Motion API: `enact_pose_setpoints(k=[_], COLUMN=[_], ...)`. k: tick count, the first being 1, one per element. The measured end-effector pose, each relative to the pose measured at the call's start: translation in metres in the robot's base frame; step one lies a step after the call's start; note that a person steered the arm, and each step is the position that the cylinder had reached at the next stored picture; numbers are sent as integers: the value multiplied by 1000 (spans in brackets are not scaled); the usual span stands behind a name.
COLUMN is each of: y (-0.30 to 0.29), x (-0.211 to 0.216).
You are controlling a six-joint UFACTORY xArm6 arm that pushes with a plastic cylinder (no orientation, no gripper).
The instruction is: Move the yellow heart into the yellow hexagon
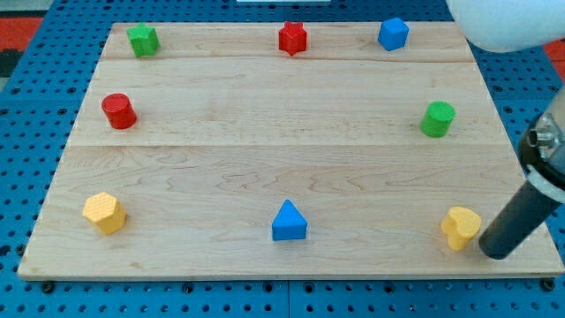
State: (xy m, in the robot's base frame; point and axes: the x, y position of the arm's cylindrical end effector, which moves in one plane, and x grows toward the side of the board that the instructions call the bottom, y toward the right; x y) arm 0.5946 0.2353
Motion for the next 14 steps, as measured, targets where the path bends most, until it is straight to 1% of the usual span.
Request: enact_pose_setpoints(k=[1,2,5,11,12,13,14], y=[71,107,109,109,83,48,-15], x=[-3,-9,-24,-35,-22,2,-8])
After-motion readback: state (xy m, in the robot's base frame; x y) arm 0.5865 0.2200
